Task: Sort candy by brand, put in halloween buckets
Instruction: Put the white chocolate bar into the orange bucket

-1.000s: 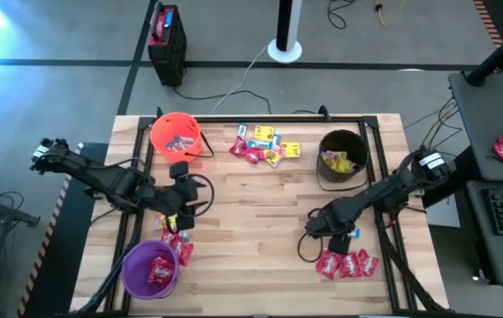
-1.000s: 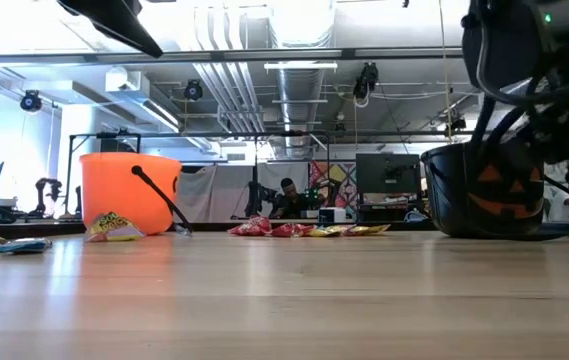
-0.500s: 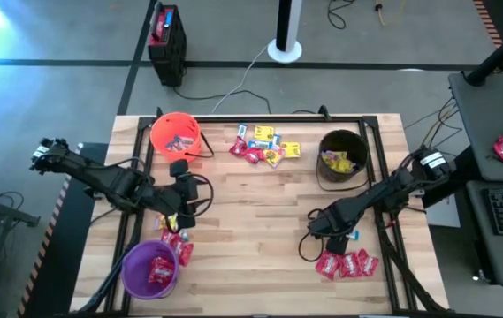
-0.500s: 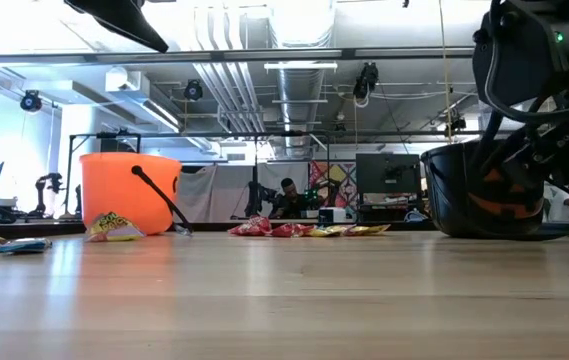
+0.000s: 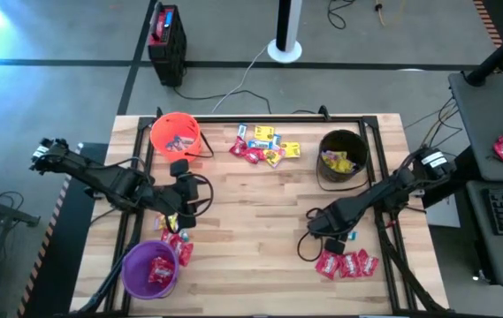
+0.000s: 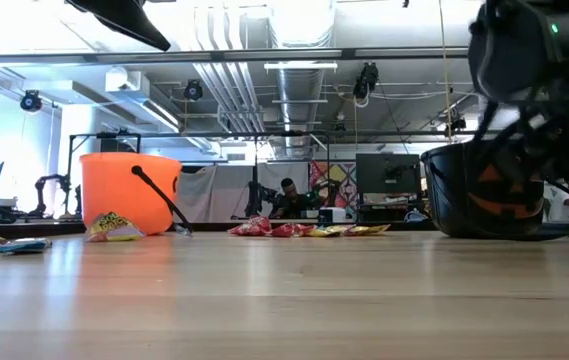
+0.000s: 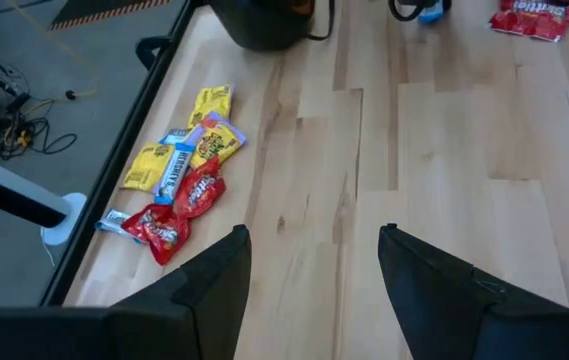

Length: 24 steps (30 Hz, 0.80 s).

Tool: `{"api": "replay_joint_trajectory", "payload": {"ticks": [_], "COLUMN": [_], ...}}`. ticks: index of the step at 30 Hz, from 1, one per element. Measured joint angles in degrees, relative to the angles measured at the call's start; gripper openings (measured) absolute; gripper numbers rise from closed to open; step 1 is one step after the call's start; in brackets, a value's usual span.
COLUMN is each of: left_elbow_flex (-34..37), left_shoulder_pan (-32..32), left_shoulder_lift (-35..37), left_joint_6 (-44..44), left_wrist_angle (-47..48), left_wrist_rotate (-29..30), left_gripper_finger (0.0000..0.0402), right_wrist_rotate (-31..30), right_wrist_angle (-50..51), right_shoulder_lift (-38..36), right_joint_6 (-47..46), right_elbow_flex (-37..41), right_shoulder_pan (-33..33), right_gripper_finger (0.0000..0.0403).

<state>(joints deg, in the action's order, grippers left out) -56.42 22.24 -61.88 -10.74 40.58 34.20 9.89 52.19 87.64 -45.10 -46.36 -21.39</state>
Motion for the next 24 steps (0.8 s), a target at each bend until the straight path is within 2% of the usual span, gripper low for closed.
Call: {"api": "replay_joint_trajectory", "payload": {"ticks": [5, 9, 17, 20, 24], "left_elbow_flex": [0.0, 0.01, 3.3, 4.32, 4.58], "left_shoulder_pan": [0.0, 0.0, 0.09, 0.09, 0.07], "left_shoulder_lift": [-0.01, -0.01, -0.01, -0.01, -0.01], "left_joint_6": [0.0, 0.41, 5.9, 6.6, 6.23], "left_wrist_angle": [0.02, -0.29, -9.74, -11.6, -12.49], "left_wrist_rotate": [-0.02, -0.02, -2.41, -2.8, -2.82], "left_gripper_finger": [0.0203, 0.0203, 0.0203, 0.0203, 0.0203], "right_wrist_rotate": [-2.06, -7.06, -16.86, -17.81, -17.55], "right_wrist_angle": [-0.19, -2.6, -20.07, -20.58, -26.52], "right_shoulder_lift": [-2.41, -4.56, -7.4, -6.89, -6.85], "right_joint_6": [0.17, 1.86, 12.83, 16.15, 21.73], "right_elbow_flex": [-3.08, -6.38, -9.97, -10.88, -10.61], "right_shoulder_pan": [0.04, 0.04, 2.2, 3.6, 4.78], "right_gripper_finger": [0.0075, 0.0066, 0.0032, 0.0012, 0.0008]}}
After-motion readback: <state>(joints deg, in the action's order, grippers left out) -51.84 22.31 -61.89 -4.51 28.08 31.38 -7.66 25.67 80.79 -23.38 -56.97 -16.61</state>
